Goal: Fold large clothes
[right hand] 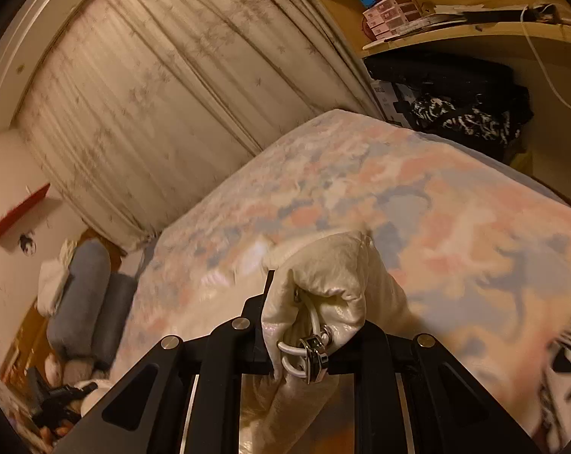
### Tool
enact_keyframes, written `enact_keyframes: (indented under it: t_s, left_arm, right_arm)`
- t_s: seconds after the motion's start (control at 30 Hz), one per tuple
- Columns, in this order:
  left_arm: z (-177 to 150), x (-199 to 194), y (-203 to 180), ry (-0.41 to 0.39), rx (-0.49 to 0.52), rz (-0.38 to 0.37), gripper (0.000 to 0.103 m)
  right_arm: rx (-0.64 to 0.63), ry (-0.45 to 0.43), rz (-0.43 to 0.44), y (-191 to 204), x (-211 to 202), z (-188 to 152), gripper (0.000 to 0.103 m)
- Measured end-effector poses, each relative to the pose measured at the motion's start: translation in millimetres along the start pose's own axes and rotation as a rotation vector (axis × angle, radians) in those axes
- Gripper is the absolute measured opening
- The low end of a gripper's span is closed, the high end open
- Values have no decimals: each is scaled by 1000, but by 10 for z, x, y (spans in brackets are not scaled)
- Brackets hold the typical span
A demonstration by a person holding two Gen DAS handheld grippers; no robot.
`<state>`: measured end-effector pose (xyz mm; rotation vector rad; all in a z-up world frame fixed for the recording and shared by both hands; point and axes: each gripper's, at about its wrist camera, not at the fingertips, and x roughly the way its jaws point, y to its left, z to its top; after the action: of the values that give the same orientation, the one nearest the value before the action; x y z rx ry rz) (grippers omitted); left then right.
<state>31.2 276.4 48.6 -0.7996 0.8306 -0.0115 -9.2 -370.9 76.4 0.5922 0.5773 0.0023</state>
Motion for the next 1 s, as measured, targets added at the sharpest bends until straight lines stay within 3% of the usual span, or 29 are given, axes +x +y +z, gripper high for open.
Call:
enact_keyframes:
  t_s: [0.27, 0.47, 0.53, 0.6, 0.63, 0.7, 0.77, 0.87, 1.0]
  left_arm:
    - [922, 1284, -368, -12, 17, 87, 9]
    - [1373, 2294, -361, 58, -1, 141, 13]
    - [1472, 2572, -316, 90, -14, 153, 15]
    - [1564, 2756, -274, 108, -41, 131, 19]
    - [1610, 2807, -260, 115, -51, 107, 24]
    - [1685, 2869, -231, 117, -68, 66, 34]
    - [1750, 2877, -211, 105, -99, 17, 55]
    - [1827, 2842, -205, 50, -118, -10, 70]
    - [1892, 2873, -269, 27, -60, 21, 71]
  right_arm:
    - [-34, 40, -70, 272, 1504, 746, 16]
    - [-40, 167, -146, 292, 2937, 1038, 19]
    - [-35, 209, -156, 187, 3324, 1031, 26]
    - [2, 246, -142, 87, 3675, 1064, 43]
    - [26, 253, -125, -7, 3796, 1072, 46]
    - [86, 268, -72, -198, 4030, 1070, 67]
    - [109, 249, -32, -283, 4101, 1099, 77]
    - [105, 221, 7, -337, 4117, 1129, 88]
    - [86, 212, 12, -383, 4038, 1142, 92]
